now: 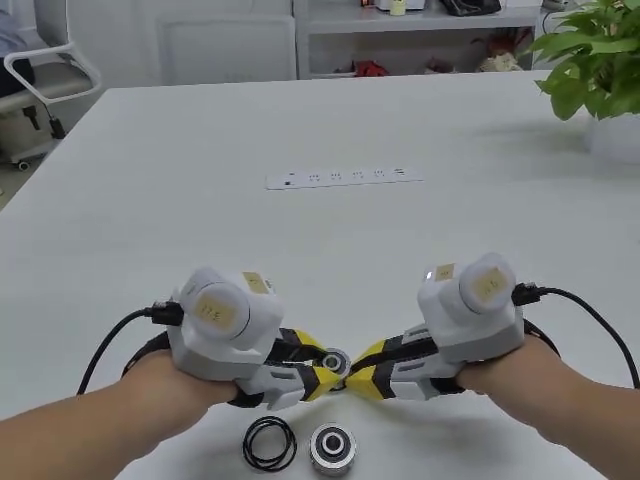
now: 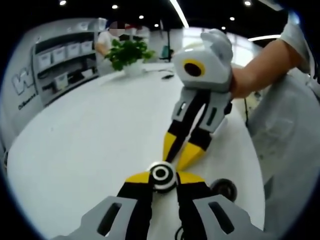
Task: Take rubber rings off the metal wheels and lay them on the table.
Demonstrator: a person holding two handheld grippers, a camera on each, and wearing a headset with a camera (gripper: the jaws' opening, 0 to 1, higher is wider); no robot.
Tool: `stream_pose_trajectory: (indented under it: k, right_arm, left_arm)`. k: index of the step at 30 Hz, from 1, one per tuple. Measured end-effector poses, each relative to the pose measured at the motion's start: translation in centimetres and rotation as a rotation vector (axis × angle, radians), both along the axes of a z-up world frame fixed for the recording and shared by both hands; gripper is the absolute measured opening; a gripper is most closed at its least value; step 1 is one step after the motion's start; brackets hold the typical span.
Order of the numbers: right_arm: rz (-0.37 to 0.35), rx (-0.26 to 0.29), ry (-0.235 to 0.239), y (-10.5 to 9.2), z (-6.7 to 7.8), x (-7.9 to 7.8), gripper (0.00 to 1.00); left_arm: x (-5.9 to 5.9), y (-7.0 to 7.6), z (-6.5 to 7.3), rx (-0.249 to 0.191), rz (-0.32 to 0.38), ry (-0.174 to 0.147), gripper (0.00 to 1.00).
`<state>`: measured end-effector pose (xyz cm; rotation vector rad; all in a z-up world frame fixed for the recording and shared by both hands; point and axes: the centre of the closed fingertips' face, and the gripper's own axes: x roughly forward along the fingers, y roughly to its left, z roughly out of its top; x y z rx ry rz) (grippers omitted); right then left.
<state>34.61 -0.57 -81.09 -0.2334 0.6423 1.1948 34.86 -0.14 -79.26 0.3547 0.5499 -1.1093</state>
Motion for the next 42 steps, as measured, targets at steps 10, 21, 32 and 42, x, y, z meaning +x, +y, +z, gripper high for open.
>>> stream_pose_trajectory:
  k: [10, 21, 32, 42]
  right_arm:
    - [-0.001, 0.003, 0.000, -0.01, 0.01, -0.02, 0.09]
    - [-0.006, 0.015, -0.002, -0.05, 0.01, -0.01, 0.09]
    - [-0.035, 0.002, 0.027, -0.31, 0.00, -0.25, 0.00]
    - [-0.127, 0.076, 0.154, -0.43, -0.05, 0.00, 0.00]
  left_arm:
    - [0.35, 0.07, 0.05, -0.025, 0.048, 0.012, 0.14]
    - [0.46, 0.05, -0.08, -0.012, 0.062, -0.026, 0.14]
    - [0.37, 0.00, -0.01, 0.002, 0.075, -0.046, 0.14]
    - [0.27, 0.10, -0.05, 0.011, 0.076, -0.058, 0.14]
